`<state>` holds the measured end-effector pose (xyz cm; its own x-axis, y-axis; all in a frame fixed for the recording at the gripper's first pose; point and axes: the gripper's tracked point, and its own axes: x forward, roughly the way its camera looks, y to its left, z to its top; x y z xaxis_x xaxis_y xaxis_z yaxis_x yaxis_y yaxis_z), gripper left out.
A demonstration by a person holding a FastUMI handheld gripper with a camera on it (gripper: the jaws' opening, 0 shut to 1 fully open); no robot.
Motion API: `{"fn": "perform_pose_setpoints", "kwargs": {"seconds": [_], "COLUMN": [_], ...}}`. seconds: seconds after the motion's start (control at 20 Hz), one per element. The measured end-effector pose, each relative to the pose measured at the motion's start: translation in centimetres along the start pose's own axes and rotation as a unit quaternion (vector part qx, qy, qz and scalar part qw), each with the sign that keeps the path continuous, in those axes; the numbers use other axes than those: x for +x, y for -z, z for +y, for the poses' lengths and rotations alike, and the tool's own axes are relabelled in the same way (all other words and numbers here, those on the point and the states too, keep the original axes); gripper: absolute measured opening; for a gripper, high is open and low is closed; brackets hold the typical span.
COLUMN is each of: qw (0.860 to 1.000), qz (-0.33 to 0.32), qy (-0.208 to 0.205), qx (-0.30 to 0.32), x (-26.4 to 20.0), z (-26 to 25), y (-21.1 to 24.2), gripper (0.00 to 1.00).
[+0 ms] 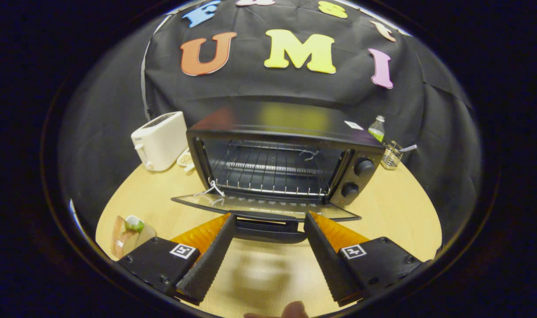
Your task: Open the toaster oven, put the food inside, and close the toaster oven door.
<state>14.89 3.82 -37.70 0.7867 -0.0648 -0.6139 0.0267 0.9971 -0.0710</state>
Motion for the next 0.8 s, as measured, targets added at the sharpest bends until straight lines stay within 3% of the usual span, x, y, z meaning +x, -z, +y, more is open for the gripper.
{"fn": "perform_pose_setpoints", "kwargs": {"seconds": [0.55, 0.8], "qw": [0.997, 0.997], "qz": [0.077, 0.034], "qy": [-0.028, -0.061], "qx": [0.012, -0.036], "x": [1.7, 0.6], "z": [0.2, 1.0], "y": [4.3, 0.2], "gripper": [1.00, 1.00]}}
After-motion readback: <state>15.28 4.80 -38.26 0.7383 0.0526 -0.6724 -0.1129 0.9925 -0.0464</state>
